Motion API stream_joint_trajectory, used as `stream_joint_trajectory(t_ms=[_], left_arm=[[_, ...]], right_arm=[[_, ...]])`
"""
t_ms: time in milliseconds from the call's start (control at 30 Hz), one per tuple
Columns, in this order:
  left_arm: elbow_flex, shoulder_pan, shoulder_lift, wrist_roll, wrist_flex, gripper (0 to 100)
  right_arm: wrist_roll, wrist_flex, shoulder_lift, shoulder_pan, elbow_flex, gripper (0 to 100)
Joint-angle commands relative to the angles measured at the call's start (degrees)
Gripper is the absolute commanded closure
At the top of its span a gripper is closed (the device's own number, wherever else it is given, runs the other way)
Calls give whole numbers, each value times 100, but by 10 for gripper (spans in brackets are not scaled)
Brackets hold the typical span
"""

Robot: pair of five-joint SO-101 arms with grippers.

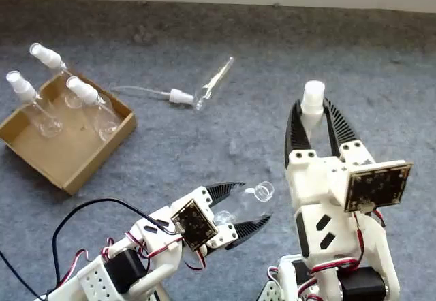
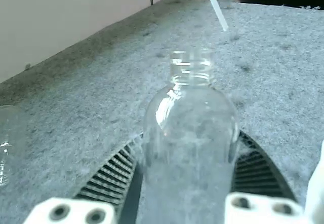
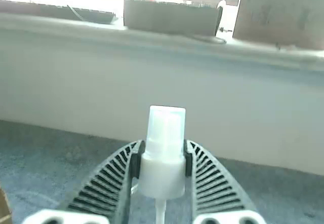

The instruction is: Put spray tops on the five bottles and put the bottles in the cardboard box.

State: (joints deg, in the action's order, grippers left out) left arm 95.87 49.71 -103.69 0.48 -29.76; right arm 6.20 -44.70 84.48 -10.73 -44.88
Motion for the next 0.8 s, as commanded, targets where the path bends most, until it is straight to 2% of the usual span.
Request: stream_joint_trajectory(t_ms=[0, 167, 300, 667, 767], left_arm=[[127, 40, -84, 35, 0, 916], [127, -4, -84, 35, 26, 916], [127, -382, -84, 62, 26, 916], [127, -875, -84, 62, 0, 916], [127, -866, -84, 70, 0, 916]], right_arm=[[-123, 796, 13, 31, -295, 943], [-1521, 1191, 40, 22, -699, 943], [-2330, 1200, 48, 22, -708, 943], [-2664, 1200, 48, 22, -84, 943], [-3279, 1200, 48, 22, 136, 943]])
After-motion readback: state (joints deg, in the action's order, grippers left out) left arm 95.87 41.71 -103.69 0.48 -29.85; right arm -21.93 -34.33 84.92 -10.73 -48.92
